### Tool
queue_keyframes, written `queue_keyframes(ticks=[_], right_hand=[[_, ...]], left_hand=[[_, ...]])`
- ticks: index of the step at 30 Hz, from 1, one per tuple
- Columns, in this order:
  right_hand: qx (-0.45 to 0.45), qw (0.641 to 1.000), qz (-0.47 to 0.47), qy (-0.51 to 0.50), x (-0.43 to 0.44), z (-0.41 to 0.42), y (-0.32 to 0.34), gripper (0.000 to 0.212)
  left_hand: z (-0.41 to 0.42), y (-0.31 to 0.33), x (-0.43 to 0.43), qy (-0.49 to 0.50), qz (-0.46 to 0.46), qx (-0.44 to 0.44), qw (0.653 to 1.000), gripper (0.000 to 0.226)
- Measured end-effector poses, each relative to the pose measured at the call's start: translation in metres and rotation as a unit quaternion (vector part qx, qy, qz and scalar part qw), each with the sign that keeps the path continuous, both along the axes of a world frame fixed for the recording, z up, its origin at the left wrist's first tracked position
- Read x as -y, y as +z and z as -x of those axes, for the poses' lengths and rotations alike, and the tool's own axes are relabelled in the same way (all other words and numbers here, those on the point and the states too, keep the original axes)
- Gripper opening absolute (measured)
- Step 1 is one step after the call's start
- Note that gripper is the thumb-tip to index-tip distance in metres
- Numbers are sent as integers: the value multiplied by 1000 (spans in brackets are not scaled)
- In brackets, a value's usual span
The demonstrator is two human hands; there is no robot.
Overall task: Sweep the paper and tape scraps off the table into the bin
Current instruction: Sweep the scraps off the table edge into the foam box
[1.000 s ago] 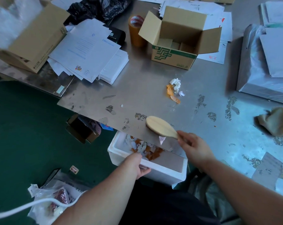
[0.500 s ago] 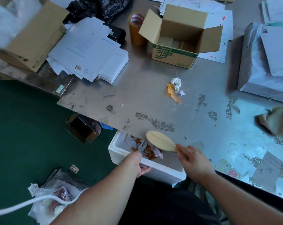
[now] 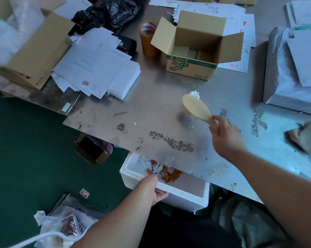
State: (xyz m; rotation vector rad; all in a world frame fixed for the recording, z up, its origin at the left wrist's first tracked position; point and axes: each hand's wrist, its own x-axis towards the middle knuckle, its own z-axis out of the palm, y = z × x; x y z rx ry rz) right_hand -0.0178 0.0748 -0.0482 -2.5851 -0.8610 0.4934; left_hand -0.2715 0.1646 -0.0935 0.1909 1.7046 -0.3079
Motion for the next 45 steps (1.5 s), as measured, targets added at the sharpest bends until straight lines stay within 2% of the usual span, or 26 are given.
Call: queue_keyframes(ticks=[5, 12, 19, 28, 34, 45], right_hand=[[30, 998, 47, -30, -39, -47, 19, 38], [24, 994, 104, -10, -67, -80, 16, 36], [-83, 991, 108, 11, -62, -84, 6, 27], [-134, 985, 98, 37, -15, -29, 6, 26], [-161, 982, 97, 18, 23, 32, -11, 40], [-159, 985, 68, 24, 69, 133, -18, 35]], left_hand=[[-1, 2, 1, 7, -10, -7, 1000, 28], [-3, 4, 1, 28, -18, -5, 999, 30], [-3, 5, 0, 27, -11, 0, 1000, 28], [-4, 4, 0, 32, -9, -11, 999, 29], [0, 3, -1, 9, -13, -2, 1000, 29], [13, 1, -1, 3, -7, 2, 1000, 36]])
